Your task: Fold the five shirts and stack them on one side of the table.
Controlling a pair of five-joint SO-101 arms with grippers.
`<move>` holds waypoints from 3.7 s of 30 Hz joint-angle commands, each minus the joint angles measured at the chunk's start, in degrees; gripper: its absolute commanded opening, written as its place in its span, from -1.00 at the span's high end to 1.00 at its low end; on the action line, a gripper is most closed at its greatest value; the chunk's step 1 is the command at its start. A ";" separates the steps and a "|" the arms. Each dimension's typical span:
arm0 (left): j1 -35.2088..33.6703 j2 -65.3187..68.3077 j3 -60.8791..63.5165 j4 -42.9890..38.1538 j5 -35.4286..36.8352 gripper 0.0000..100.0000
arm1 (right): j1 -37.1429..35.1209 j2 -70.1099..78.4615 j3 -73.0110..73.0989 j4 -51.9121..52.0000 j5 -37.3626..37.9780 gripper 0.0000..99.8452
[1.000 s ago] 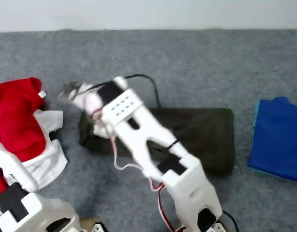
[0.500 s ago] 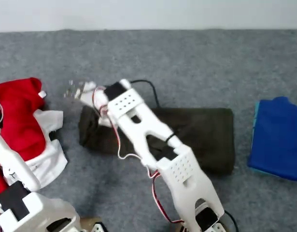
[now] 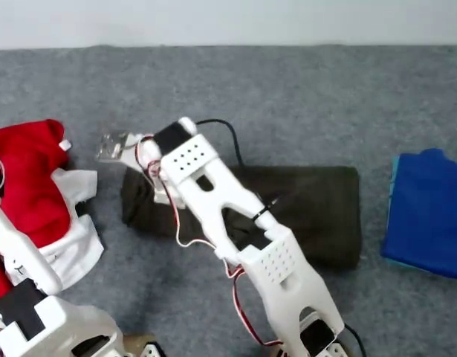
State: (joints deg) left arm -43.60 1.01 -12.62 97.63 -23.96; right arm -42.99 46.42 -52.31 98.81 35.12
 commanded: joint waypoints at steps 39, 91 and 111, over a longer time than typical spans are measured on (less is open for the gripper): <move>0.35 -3.69 -0.57 2.02 0.00 0.97 | 31.96 -37.58 38.77 2.59 -19.52 0.96; 5.36 -3.34 -0.31 2.81 0.00 0.97 | 53.14 -33.54 58.20 -24.13 -17.41 0.98; 5.71 -3.60 -0.31 2.64 0.00 0.97 | 41.54 -54.37 49.85 -7.43 -3.69 0.98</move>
State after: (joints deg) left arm -38.33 1.01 -12.62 99.12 -23.96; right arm 5.36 -3.34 1.58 89.23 32.48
